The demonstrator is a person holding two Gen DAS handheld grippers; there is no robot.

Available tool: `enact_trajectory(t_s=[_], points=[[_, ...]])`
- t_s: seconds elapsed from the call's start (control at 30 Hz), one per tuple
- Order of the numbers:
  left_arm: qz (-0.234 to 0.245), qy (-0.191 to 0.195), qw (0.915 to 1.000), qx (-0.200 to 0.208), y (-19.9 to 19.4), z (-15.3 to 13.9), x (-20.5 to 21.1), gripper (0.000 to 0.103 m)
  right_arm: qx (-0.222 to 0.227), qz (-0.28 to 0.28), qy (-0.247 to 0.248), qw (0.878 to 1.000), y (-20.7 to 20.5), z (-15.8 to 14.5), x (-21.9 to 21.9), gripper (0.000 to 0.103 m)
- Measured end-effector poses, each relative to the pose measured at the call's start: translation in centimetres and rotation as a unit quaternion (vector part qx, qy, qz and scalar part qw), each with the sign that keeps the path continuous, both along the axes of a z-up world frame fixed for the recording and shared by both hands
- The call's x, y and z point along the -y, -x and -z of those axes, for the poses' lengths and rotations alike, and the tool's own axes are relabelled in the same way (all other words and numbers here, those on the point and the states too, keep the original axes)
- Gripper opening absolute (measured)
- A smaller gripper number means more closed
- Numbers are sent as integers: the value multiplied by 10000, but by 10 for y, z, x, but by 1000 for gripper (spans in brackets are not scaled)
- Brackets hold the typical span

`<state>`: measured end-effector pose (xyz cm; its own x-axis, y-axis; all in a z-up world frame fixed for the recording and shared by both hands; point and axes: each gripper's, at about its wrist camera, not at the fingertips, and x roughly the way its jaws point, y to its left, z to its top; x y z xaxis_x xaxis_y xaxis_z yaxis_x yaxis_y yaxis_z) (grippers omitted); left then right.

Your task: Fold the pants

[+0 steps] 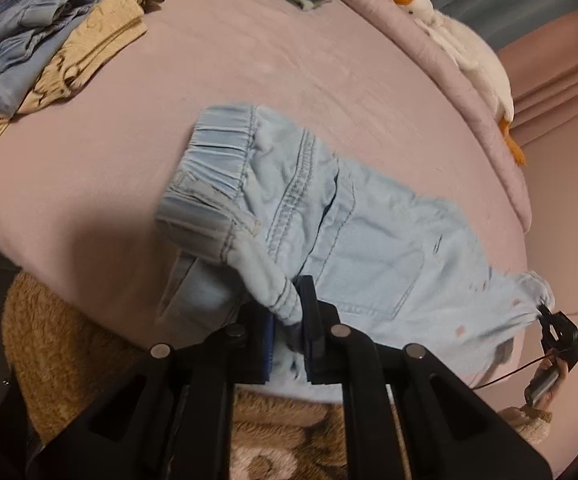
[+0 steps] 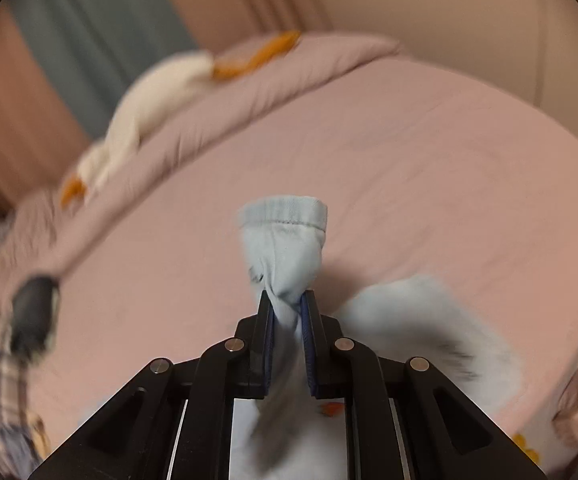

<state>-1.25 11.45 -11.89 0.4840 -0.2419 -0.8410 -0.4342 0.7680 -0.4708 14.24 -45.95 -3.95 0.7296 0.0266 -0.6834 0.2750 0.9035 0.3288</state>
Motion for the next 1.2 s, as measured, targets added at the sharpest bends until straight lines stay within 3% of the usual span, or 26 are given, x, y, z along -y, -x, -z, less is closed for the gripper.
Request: enact_trajectory(t_s=[0.1,0.23,0.3,0.37,0.43,0.57,0.73,0.77,0.8,0.87,0.9,1.0,1.1,1.2], points=[[96,-73,9998,-157,7,14,0,16,-353,379,-356,9980,21,33,35,14],[105,-61,9998,-187,5,16,-3,16,-1118,544,-448,9912,38,81,51,15],[155,-129,9995,-224,2,14,-2,16,-930,637,-592,9919,49,74,59,29],[165,-187,9994,-227,-3,14,0,16,-650,947,-414,9925,67,58,69,34],[162,-215,9994,-234,-3,13,1,16,-623,1251,-373,9895,80,49,82,34],[147,-182,9993,-295,-4,15,1,16,-785,1565,-943,9800,94,62,114,34],[110,-135,9994,-314,-5,16,1,16,-867,1247,-1819,9715,81,92,110,34],[114,-133,9994,-306,-5,16,1,16,-792,1201,-1903,9711,78,95,108,26],[127,-135,9994,-293,-4,16,1,16,-722,1200,-1902,9717,76,94,107,14],[139,-135,9995,-262,-3,15,0,16,-560,1198,-1534,9793,74,75,102,12],[136,-144,9995,-254,-2,15,0,16,-359,1171,-1038,9870,75,56,94,6],[120,-216,9994,-248,0,15,2,16,-189,992,-427,9940,68,34,80,6],[123,-243,9993,-248,1,14,3,16,-738,1285,179,9888,57,49,82,6],[129,-204,9994,-248,1,14,2,17,-1102,1607,-112,9808,60,68,98,7]])
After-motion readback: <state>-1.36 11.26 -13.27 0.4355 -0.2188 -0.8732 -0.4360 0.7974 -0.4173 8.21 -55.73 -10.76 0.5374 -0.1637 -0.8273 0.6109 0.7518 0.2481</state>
